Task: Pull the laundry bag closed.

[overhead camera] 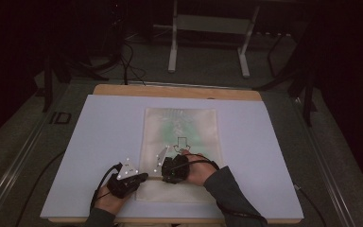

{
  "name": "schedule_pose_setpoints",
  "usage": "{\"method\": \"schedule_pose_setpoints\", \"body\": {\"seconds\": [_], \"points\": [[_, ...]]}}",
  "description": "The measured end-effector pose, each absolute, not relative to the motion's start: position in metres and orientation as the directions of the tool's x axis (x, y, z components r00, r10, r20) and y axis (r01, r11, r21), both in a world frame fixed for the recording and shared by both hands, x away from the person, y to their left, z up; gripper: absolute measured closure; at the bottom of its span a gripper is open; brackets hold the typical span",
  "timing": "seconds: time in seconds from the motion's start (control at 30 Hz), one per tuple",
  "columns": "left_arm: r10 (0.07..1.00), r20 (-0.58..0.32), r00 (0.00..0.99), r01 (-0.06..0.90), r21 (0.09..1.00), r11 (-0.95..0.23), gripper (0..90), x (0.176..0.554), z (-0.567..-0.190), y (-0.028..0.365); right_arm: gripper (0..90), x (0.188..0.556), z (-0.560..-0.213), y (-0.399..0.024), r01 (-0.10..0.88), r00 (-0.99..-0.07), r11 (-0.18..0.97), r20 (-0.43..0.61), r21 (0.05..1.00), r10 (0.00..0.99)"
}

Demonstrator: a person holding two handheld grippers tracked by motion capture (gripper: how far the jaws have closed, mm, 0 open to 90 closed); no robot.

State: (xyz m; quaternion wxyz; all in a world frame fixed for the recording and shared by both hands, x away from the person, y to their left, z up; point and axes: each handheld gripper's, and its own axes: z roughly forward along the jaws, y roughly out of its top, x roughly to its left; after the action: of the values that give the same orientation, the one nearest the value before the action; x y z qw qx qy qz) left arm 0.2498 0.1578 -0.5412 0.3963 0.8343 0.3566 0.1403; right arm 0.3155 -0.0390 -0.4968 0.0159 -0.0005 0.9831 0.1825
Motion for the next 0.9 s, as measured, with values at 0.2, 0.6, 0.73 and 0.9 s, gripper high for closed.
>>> {"method": "schedule_pose_setpoints", "body": {"seconds": [0.2,0.6,0.73,0.9], "points": [[0.706,-0.048,0.706,0.483,0.762,-0.431,88.3,0.2496,-0.5412,0.1575,82.1,0.3158,-0.4966,-0.0406,-0.007,-1.000,0.934,-0.030,0.358,0.004],[0.706,-0.048,0.706,0.483,0.762,-0.432,88.2,0.2496,-0.5412,0.1576,82.1,0.3151,-0.4952,-0.0437,-0.011,-0.999,0.938,-0.033,0.347,0.001],[0.706,-0.048,0.706,0.483,0.762,-0.432,88.3,0.2496,-0.5412,0.1575,82.1,0.3155,-0.4954,-0.0451,-0.012,-1.000,0.938,-0.031,0.347,-0.001],[0.706,-0.048,0.706,0.483,0.762,-0.431,88.3,0.2496,-0.5412,0.1575,82.1,0.3152,-0.4954,-0.0454,-0.012,-1.000,0.938,-0.031,0.346,-0.001]]}}
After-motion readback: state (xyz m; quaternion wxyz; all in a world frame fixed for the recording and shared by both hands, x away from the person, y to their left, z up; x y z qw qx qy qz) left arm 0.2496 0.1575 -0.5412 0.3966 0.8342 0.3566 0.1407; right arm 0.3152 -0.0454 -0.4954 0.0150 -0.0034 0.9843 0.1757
